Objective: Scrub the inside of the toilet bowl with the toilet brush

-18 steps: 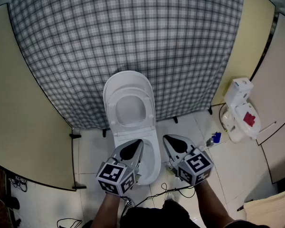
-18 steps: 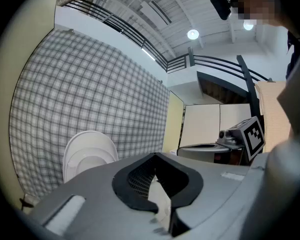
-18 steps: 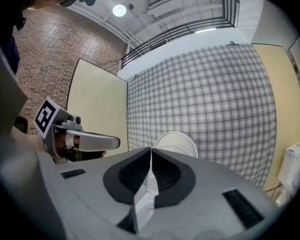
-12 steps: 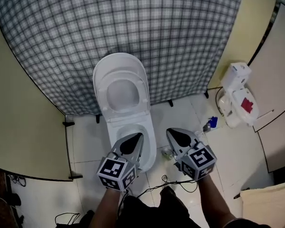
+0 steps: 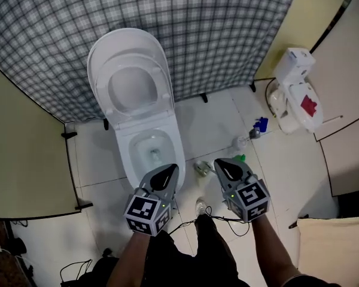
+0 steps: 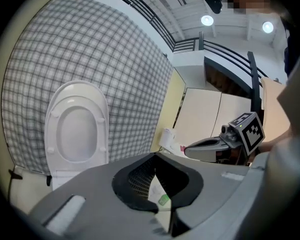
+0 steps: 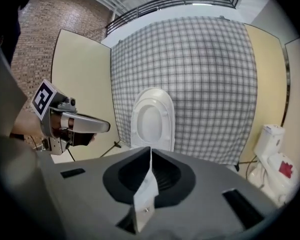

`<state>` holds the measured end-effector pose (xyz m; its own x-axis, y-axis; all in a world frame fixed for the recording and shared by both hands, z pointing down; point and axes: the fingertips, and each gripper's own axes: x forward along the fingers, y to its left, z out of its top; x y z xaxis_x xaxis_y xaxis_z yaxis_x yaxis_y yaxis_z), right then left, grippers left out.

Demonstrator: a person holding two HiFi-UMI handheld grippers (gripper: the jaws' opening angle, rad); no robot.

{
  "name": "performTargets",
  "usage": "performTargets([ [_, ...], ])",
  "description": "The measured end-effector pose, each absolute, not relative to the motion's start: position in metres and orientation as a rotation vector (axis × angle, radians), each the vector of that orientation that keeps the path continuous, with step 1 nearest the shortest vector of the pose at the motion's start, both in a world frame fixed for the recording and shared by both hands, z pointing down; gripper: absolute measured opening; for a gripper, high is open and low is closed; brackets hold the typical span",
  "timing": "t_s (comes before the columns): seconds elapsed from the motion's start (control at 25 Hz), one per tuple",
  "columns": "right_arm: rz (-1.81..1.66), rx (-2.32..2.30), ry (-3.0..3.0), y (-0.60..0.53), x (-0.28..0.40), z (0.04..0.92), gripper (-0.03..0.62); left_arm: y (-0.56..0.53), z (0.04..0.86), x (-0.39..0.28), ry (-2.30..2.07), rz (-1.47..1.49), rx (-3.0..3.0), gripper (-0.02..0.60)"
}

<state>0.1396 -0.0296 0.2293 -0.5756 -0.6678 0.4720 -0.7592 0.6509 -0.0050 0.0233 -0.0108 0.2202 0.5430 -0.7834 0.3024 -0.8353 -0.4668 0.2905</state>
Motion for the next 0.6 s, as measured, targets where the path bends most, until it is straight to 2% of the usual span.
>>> performTargets([
  [0.6,0.443,1.087,-2.052,-0.023,0.221,0.475,0.02,-0.006,0.413,0.068,-1.169,0.316,2.272,0.006],
])
